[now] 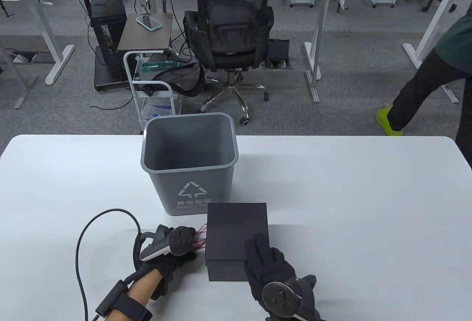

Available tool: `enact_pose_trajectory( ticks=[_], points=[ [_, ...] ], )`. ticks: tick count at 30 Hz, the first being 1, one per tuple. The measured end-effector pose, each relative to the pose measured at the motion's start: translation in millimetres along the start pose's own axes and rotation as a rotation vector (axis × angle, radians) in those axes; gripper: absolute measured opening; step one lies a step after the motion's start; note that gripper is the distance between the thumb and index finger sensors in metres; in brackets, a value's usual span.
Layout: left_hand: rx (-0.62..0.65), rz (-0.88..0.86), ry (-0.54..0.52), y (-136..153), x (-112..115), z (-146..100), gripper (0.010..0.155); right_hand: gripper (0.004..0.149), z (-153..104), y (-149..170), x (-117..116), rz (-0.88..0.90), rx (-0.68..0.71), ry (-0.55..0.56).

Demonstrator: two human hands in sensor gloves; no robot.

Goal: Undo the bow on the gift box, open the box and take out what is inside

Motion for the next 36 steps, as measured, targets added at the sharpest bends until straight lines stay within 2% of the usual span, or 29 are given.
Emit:
enact_pose_trajectory(
  ticks=[2, 3, 5, 10, 12, 17, 21, 25, 30, 36],
  points=[
    [0.045, 0.083, -0.062, -7, -3, 0, 0.044, 0.059, 0, 0, 0, -0.003, 0.0, 0.0],
    [0.073, 0.141, -0.094, -12, -3, -1, 0.04, 0.059, 0, 0, 0, -0.003, 0.0, 0.0],
    [0.127, 0.172, -0.12, -18, -4, -3, 0.039, 0.059, 0, 0, 0, -0.004, 0.0, 0.0],
    [0.11, 0.202, -0.128, -13, -4, -8, 0.037, 0.06, 0, 0, 0, -0.002, -0.002, -0.001],
    [0.084, 0.208, -0.153, -6, -7, -11, 0.037, 0.059, 0, 1, 0, -0.003, -0.002, -0.001],
    [0.008, 0.107, -0.134, 24, -15, -22, 0.037, 0.06, 0, 1, 0, -0.002, -0.002, -0.002],
    [-0.071, 0.115, -0.118, 54, -17, -34, 0.037, 0.06, 0, 0, 0, -0.003, -0.002, -0.003],
    [-0.134, 0.025, -0.122, 82, -17, -44, 0.037, 0.06, 0, 0, 0, -0.004, -0.002, -0.004],
    [-0.101, -0.074, -0.21, 87, -34, -53, 0.037, 0.06, 0, 1, 0, -0.001, -0.003, -0.006],
    [-0.01, -0.076, -0.342, 67, -79, -71, 0.037, 0.06, 0, 1, 0, 0.002, -0.003, -0.008]
  ],
)
Point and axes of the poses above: the tracker on the back of each hand, its own y axis roughly to the little-finger side, its own z axis roughly from the wrist to the fingertips, x = y × z, the point moved 2 cm from there along z, roughly from the wrist to the fingertips, and after that the axes turned 6 degrees about x, right-handed, at the moved point
